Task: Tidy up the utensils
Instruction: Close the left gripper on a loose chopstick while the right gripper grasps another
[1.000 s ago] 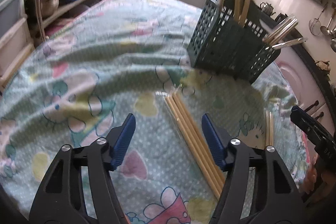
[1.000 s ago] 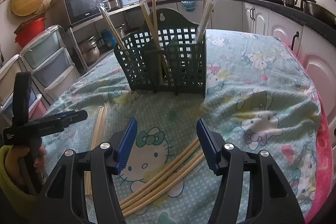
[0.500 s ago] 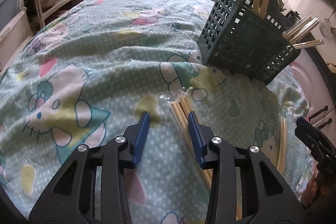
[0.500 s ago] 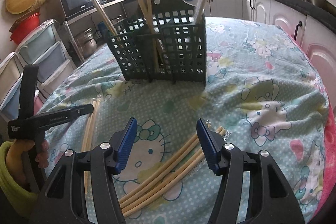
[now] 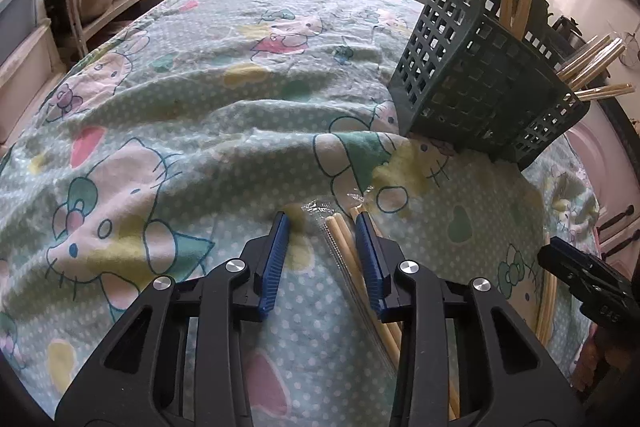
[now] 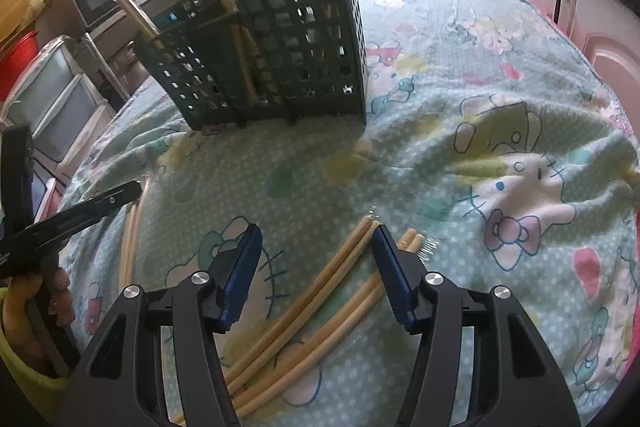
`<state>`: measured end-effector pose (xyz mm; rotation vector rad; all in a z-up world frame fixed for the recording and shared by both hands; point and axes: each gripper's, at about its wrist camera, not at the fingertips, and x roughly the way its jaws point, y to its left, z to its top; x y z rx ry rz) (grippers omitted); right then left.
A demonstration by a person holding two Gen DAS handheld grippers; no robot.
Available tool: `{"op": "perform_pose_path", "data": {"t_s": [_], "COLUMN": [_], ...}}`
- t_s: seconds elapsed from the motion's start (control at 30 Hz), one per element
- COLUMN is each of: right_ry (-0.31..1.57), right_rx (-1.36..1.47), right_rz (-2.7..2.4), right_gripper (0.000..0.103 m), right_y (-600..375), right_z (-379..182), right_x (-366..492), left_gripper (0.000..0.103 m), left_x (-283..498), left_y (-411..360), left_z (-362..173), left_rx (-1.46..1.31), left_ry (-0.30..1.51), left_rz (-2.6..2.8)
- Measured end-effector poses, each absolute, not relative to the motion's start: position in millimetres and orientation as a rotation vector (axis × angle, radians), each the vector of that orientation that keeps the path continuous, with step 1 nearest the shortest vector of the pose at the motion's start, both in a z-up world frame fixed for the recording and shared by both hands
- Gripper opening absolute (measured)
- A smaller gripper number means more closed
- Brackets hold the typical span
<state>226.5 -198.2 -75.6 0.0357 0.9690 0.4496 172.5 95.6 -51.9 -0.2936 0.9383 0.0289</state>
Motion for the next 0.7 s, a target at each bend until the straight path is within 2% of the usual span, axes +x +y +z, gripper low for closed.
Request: {"op": "perform_pose_path", "data": {"t_s": [0.13,0.3,0.4,0.57,0.7], "right_ry": [0.987,0.986,0.986,0.979,0.962], "right_rx": [0.045,0.040,0.045,0.055,0.065], "right_rz": [0.458,0.479,0.499,0.520,0.556], "right_gripper": [0.055,0.028,0.016,0.013,0.012], "right_y": [-191,-182,-178,-174,-171], "right_z": [-79,-79,-80,-79,-75], "right_x": [233,237,238,238,235], "left_gripper": [0.026,0.023,0.019,0.009,0.006], "left_x": [174,178,179,179,177], "left_y": [95,94,92,91,95], "left_z": [-52,-53,-53,-52,-51], "left_rx": [-0.293,-0.289,-0.286,-0.300,-0.334], "left_ry": [0.939,0.941,0.941,0.937,0.926], "left_rz": [0.023,0.016,0.011,-0.019,-0.043]}}
